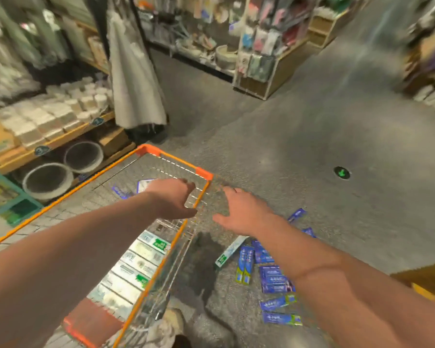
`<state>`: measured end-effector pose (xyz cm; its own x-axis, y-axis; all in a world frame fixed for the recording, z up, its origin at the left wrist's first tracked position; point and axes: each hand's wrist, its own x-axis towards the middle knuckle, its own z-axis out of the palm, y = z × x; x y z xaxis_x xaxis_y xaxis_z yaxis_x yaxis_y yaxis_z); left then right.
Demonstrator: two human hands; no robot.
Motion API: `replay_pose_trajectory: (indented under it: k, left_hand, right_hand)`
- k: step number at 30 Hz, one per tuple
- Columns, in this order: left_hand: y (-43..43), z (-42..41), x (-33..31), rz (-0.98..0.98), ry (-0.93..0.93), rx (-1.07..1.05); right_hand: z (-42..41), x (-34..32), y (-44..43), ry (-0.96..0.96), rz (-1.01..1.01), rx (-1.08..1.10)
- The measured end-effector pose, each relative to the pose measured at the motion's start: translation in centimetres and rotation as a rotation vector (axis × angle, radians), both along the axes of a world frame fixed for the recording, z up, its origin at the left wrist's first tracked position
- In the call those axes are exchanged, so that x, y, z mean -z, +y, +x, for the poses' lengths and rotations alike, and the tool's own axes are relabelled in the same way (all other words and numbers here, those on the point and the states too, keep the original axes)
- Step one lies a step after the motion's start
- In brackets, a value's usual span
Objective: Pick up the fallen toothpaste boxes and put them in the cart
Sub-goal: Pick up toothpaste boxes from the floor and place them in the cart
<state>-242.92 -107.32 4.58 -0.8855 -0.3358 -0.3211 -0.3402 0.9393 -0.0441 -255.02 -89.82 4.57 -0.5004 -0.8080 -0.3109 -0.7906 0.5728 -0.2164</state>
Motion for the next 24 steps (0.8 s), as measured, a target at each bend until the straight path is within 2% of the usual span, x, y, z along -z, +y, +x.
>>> replay_pose_trajectory:
  k: [5, 12, 24]
  left_hand:
    - [12.6, -3.7, -1.9, -0.004, 0.005, 0.090]
    - [28.3, -9.3, -0.3, 0.062, -0.031, 0.252]
    - [38.6, -24.2, 9.7, 0.151, -0.137, 0.441]
  right_hand:
    - [-2.4, -1.7, 12.7, 0.024, -0.060, 0.076]
    - [-6.5, -0.5, 27.7, 0.011, -0.041, 0.199]
    - [-16.9, 7.5, 39.9, -0.113, 0.062, 0.424]
